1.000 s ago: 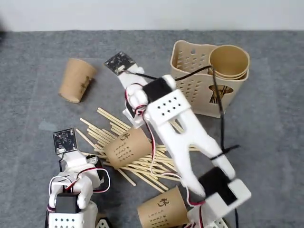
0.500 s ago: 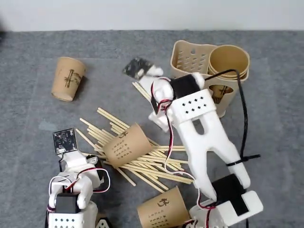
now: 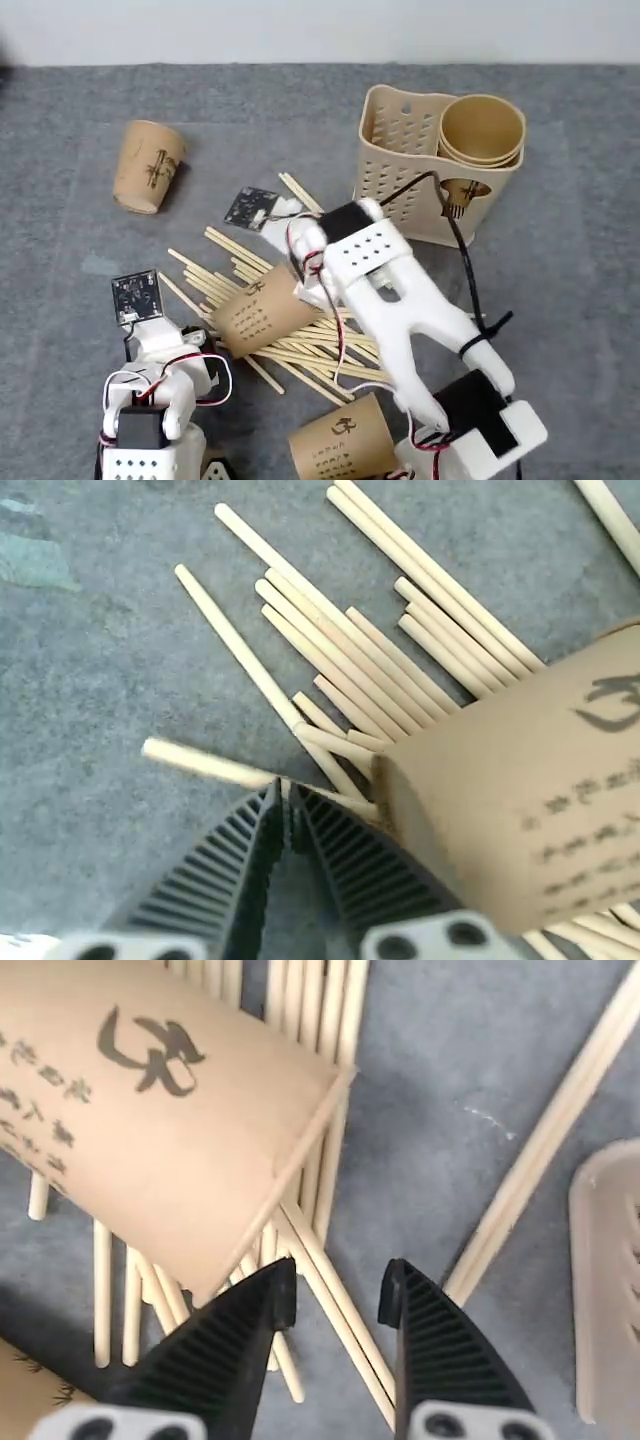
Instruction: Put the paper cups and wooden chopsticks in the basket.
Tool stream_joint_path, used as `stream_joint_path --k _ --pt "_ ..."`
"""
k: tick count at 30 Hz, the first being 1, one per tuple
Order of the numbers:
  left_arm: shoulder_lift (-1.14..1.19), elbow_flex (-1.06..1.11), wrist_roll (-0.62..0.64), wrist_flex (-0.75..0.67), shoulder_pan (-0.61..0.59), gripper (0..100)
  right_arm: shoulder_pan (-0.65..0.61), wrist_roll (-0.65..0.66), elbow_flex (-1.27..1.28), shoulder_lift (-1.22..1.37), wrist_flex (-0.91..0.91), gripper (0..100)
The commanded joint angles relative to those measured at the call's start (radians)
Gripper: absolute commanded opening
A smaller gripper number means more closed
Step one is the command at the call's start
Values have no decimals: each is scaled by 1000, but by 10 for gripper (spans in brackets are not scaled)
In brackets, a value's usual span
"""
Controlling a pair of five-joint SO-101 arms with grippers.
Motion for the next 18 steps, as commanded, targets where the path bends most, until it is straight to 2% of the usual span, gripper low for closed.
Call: stream_joint_path --k 1,5,9,18 --pt "2 -7 6 5 -2 14 -58 9 -3 -102 -16 162" --pt "2 -7 6 5 -2 14 -113 9 0 -208 -15 170" --pt "2 -7 6 5 -2 14 -171 9 2 -286 35 238" --pt "2 -7 6 5 -2 14 -251 9 0 -216 7 256"
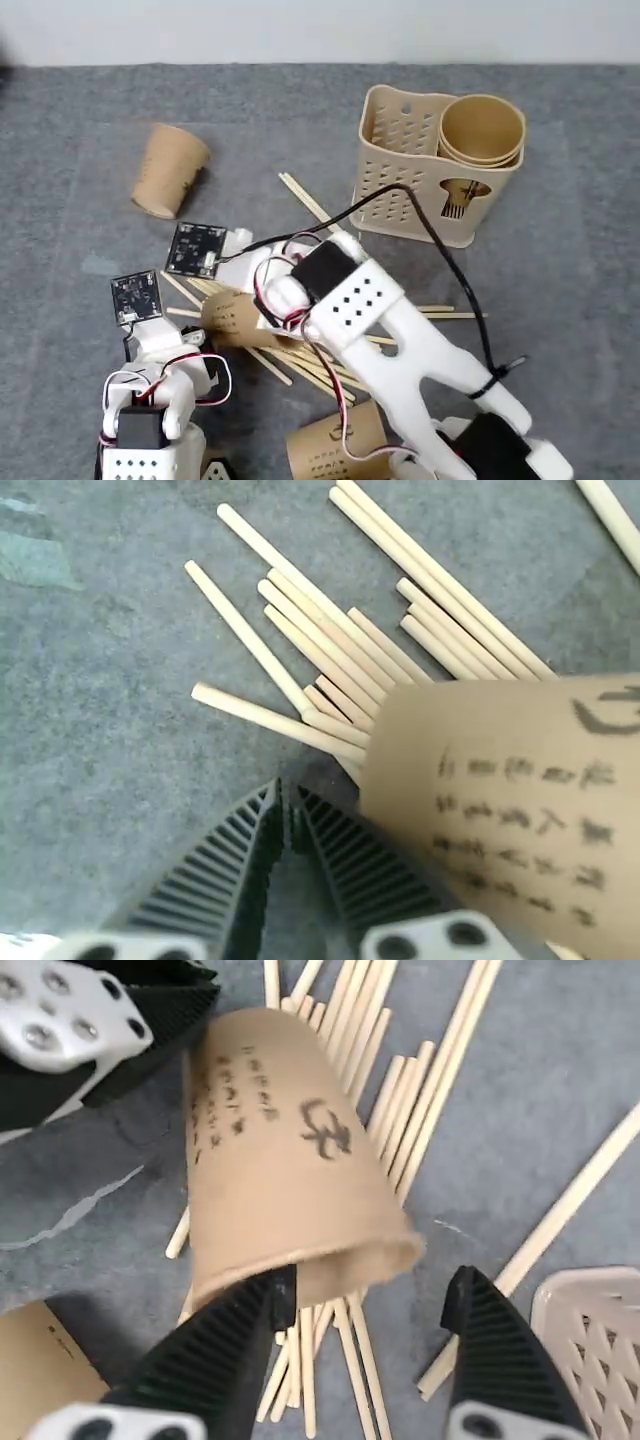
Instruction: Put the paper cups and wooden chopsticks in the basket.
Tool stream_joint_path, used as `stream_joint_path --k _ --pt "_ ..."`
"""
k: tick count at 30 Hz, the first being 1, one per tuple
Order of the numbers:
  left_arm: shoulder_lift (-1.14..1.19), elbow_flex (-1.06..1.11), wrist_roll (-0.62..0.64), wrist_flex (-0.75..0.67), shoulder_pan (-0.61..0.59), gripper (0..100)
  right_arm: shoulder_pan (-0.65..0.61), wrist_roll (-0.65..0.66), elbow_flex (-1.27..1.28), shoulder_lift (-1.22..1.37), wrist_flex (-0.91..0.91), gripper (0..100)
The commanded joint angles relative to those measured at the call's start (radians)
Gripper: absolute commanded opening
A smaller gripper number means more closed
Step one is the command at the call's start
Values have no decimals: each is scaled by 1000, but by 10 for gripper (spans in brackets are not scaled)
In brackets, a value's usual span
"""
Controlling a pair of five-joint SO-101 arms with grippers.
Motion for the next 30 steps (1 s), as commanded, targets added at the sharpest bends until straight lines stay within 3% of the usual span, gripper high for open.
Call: stream_joint_path --k 1,14,23,30 --pt "2 -7 6 5 3 14 -38 9 -6 5 -38 256" --pt "2 -7 6 5 3 14 -59 9 -8 50 -194 253" --pt "2 -7 6 5 3 14 -2 -40 -57 61 -182 5" --pt "2 -7 6 5 3 14 122 -118 -249 7 67 9"
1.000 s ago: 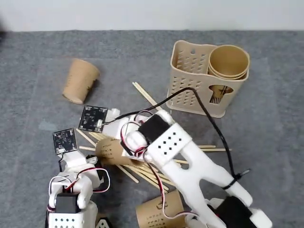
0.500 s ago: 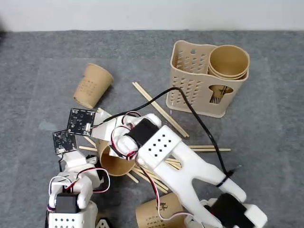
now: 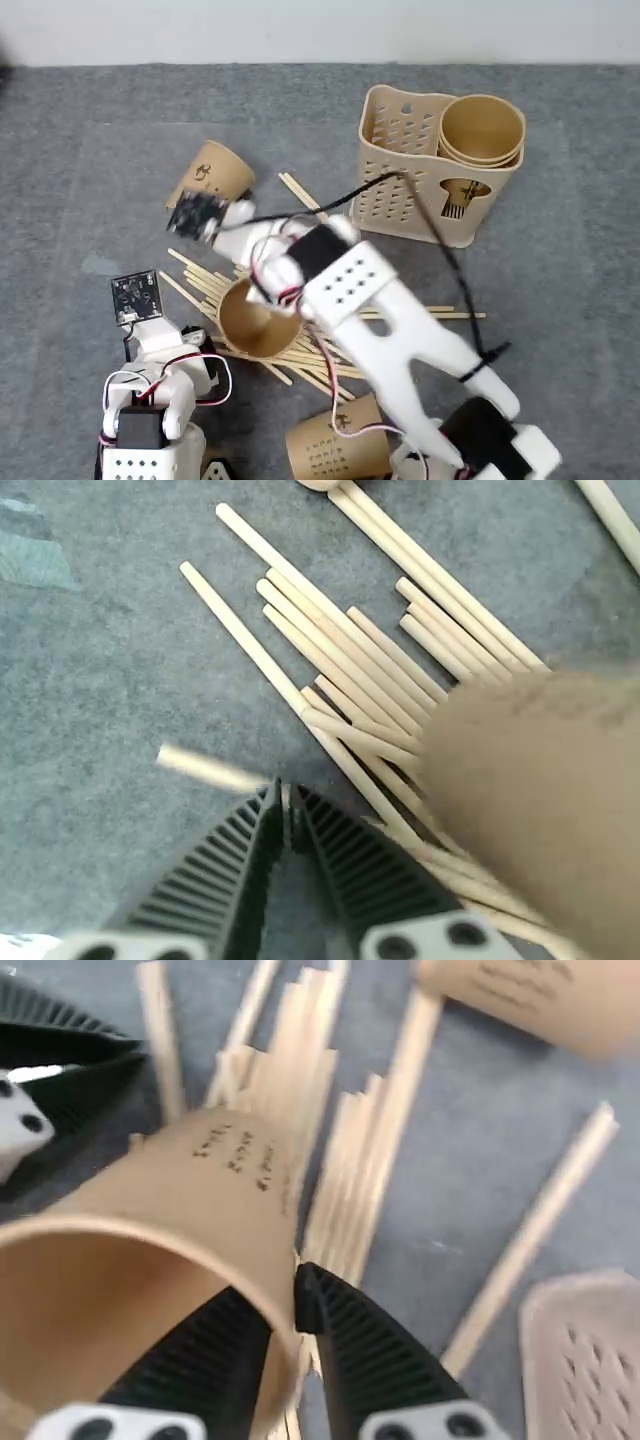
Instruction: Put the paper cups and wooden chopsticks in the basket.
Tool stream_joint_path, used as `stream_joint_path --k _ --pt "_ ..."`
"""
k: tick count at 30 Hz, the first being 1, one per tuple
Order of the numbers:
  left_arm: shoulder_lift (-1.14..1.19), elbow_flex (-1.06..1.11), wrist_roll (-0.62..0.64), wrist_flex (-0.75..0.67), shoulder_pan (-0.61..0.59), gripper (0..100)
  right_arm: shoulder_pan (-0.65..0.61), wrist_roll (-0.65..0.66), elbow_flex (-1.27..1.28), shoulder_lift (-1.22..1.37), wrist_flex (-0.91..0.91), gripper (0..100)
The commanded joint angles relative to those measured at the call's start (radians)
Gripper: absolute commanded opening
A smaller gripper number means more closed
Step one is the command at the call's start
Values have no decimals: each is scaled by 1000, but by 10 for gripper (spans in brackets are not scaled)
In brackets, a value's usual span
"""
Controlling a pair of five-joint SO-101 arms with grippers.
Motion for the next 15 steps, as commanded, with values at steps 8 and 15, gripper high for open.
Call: stream_joint_path --k 8,15 --pt "2 -7 6 5 0 14 263 -21 -497 -73 369 9" --pt "2 -7 6 5 0 14 493 -21 -798 -70 409 8"
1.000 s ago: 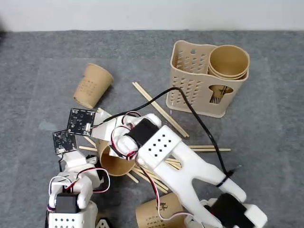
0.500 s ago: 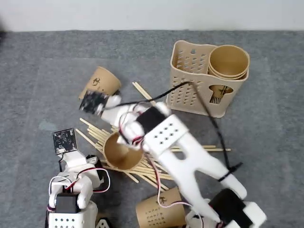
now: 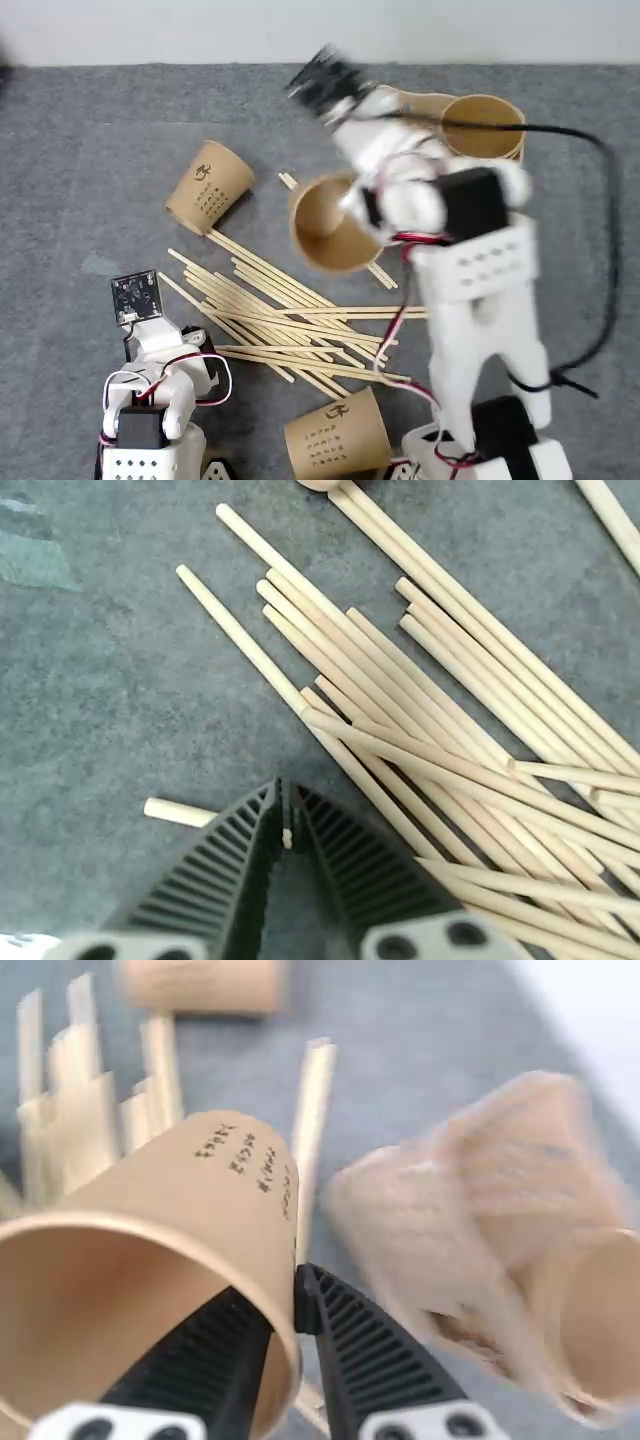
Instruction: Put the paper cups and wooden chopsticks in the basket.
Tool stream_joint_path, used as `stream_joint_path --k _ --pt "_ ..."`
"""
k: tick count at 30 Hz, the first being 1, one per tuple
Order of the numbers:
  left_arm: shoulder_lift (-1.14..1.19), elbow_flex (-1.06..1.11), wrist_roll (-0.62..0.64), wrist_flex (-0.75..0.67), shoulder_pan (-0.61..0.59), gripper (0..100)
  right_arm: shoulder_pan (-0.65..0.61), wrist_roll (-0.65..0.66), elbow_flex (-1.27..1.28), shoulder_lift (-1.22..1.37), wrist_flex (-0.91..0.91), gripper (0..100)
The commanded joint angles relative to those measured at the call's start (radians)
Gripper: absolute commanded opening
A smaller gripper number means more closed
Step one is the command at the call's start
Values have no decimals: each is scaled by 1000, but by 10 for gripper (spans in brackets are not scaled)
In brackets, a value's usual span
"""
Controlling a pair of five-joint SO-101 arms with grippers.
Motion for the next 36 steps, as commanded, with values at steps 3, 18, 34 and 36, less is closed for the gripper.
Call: stream_joint_path --k 3,18,34,36 --pt "2 -7 6 5 0 14 194 -12 -187 -50 -18 8" --pt "2 -7 6 5 0 14 496 -54 -187 62 -150 8" --pt "2 -7 6 5 0 14 496 -55 -192 200 -306 172" --pt "2 -7 6 5 0 14 478 -55 -192 231 -374 214"
